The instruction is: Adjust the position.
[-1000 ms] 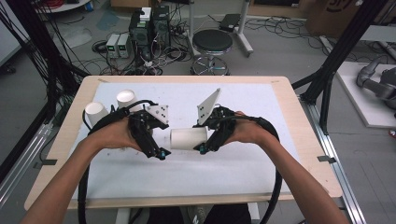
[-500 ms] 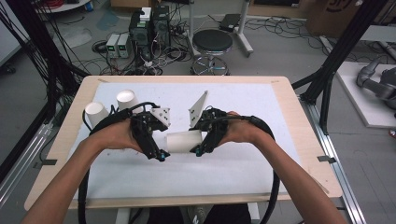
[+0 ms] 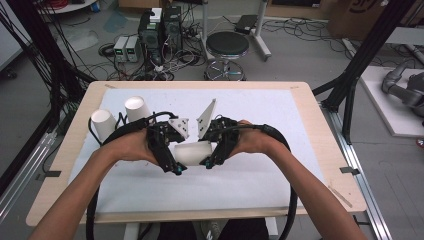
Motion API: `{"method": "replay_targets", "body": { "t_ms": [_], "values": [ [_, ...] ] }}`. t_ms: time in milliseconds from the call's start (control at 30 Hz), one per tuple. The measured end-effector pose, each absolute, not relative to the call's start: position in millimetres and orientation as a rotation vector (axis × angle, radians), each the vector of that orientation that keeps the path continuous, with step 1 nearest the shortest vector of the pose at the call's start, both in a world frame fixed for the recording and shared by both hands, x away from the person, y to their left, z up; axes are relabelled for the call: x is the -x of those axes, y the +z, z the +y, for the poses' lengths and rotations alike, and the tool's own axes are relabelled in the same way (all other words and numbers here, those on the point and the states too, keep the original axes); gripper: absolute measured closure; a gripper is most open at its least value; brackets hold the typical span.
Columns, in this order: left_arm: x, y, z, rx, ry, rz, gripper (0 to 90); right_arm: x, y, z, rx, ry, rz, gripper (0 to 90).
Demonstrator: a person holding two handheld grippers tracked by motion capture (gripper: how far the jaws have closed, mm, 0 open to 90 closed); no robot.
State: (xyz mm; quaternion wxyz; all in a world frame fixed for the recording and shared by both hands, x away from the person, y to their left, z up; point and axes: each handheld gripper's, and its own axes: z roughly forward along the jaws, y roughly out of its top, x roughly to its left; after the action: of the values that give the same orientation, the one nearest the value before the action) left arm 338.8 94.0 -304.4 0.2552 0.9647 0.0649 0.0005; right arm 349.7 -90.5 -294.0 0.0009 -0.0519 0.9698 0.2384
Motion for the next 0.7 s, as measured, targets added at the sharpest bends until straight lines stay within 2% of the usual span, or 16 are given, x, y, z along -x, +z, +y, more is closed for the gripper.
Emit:
{"method": "replay_targets", "body": {
  "t_ms": [700],
  "values": [
    [-339.5,-307.0,86.5,-2.617,-0.017,0.163,5.7,-349.1,-293.7,-85.8,0.186,0.753,3.052,32.5]
  ]
}}
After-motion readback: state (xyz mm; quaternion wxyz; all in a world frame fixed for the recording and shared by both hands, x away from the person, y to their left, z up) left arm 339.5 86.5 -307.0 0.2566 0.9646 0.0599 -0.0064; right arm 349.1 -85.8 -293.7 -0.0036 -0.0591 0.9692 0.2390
